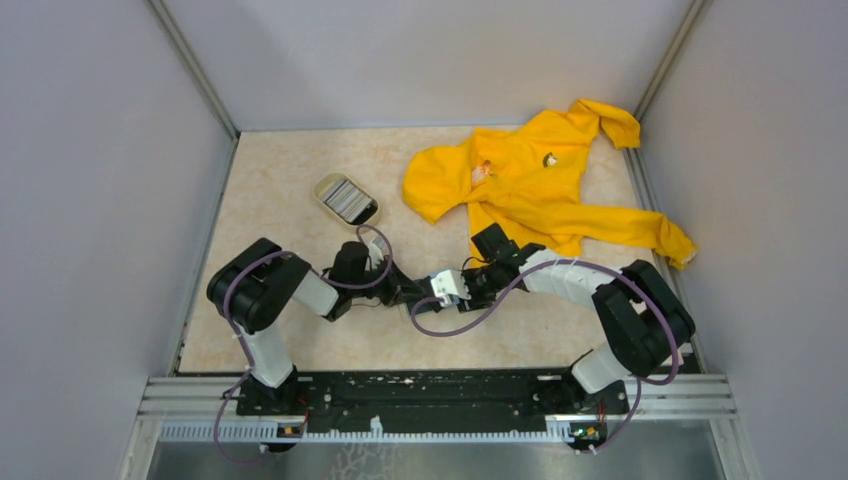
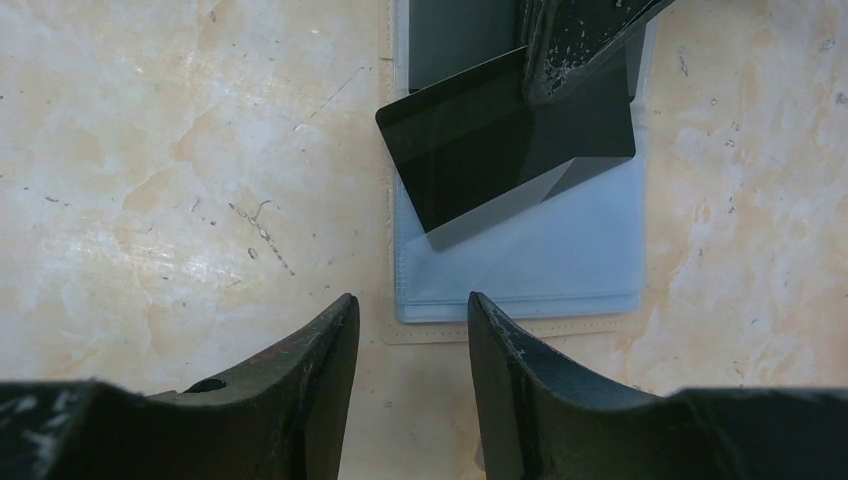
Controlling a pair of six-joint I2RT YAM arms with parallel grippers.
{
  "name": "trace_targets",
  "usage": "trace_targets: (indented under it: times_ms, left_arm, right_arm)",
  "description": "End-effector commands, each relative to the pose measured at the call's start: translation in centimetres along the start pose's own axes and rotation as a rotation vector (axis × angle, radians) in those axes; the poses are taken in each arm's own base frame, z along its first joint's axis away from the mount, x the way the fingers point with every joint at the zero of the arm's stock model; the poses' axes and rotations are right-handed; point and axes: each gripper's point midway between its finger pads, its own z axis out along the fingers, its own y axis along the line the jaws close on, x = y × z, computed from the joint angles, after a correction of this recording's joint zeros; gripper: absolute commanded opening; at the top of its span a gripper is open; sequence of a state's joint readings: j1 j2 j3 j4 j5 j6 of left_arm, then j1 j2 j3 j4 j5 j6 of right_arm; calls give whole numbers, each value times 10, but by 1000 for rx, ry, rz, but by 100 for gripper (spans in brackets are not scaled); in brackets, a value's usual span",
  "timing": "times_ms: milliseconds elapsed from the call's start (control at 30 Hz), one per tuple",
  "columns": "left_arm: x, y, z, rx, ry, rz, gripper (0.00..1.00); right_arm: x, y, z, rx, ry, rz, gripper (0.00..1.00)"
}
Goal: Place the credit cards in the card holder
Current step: Insert the credit card into the card holder.
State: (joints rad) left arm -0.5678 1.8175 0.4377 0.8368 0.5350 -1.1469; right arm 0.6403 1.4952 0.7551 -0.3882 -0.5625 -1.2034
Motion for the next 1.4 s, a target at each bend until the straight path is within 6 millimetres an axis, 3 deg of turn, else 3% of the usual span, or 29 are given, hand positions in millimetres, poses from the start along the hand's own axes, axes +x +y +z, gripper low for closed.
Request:
trace_targets:
  times_ms: [0,267,433,633,733,867,1000,1367]
  left_arm:
    - [15,38,-3,-145,38,-36,0]
    - [12,36,6,-149,75,-11,0]
    - [8,31,10,-144,82,10,0]
    - [5,30,12,-136,84,19,2]
    - [7,28,13,-119,95,22,5]
    - [9,29,14,-107,110,20,9]
    - [9,28,14,-96,112,22,12]
    - [10,26,15,-70,128,27,18]
  right_arm:
    - [-19,-16,-5,34,-36,-47,45]
    - [-25,-16,-7,38,-55,-55,45]
    - [-42,-14,-10,32,-129,-51,42]
    - [-80,-6,1,28,-213,-27,24]
    - [-92,-21,15,123,-167,55,10]
    - [-91,-37,31,220,-69,159,2]
    - [-88,-35,43,242,-26,152,0]
    - [-73,-46,53,348,82,133,0]
